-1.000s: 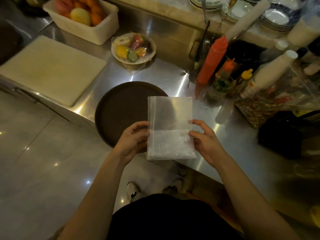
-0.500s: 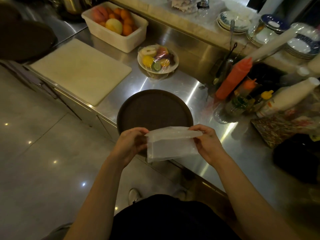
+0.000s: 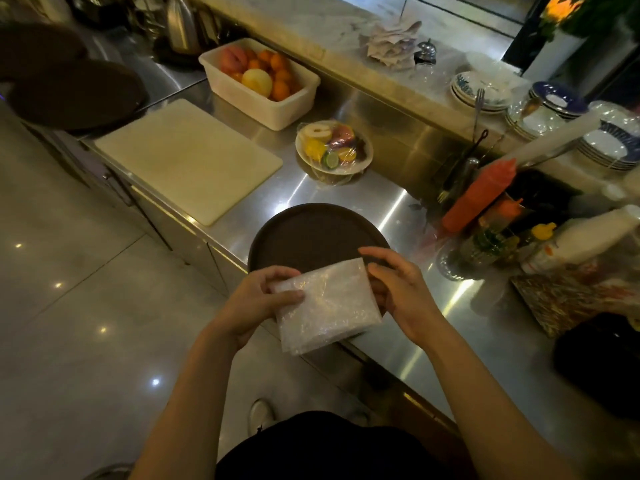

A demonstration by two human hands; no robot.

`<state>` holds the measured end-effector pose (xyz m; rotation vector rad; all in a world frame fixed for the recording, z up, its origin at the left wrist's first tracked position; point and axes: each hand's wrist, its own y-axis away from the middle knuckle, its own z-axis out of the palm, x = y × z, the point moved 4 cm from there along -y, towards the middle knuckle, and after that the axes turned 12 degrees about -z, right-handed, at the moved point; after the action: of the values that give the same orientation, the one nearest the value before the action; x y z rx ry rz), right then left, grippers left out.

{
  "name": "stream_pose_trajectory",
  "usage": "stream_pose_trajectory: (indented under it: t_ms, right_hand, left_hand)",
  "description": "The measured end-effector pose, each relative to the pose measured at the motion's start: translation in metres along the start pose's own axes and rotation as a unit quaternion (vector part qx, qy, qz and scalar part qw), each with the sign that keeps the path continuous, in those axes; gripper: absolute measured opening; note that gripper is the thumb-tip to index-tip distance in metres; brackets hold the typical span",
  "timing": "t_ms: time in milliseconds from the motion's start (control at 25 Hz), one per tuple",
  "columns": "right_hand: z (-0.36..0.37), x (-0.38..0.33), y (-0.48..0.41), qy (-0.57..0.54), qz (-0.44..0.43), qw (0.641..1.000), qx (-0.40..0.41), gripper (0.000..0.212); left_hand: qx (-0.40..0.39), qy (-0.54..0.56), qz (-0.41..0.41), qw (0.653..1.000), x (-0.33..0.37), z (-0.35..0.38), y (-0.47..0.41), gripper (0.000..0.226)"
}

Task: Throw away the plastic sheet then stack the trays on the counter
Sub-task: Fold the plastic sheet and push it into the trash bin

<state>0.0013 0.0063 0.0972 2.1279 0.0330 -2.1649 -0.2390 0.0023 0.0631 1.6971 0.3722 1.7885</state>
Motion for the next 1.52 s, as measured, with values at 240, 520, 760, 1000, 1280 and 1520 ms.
stream_pose_trajectory:
  t_ms: [240,520,760,1000,1280,1520]
  right_hand:
    - [0.052,0.003,-0.011,0.132,0.002,0.986,-0.102,0.024]
    - [0.149,0.000,-0.032,0.088,-0.035,0.984,-0.151,0.017]
    - [0.272,0.010,-0.034,0.060,-0.015,0.962,-0.266,0.018]
    - [0.352,0.035,-0.018,0.095,0.056,0.870,-0.480,0.036]
    - [0.402,0.047,-0.013,0.080,0.039,0.801,-0.592,0.037]
    - [0.427,0.080,0.030,0.072,0.066,0.718,-0.689,0.038]
  left_hand:
    - [0.072,0.078,0.049,0.993,-0.006,-0.042,0.022,0.039]
    - [0.094,0.184,0.010,0.978,-0.048,-0.117,0.075,0.041]
    - [0.231,0.240,0.022,0.943,-0.100,-0.186,0.142,0.032]
    - [0.385,0.346,0.049,0.854,-0.147,-0.206,0.202,0.032]
    - [0.506,0.417,0.060,0.753,-0.172,-0.161,0.228,0.033]
    - [0.616,0.460,0.020,0.639,-0.211,-0.100,0.250,0.027]
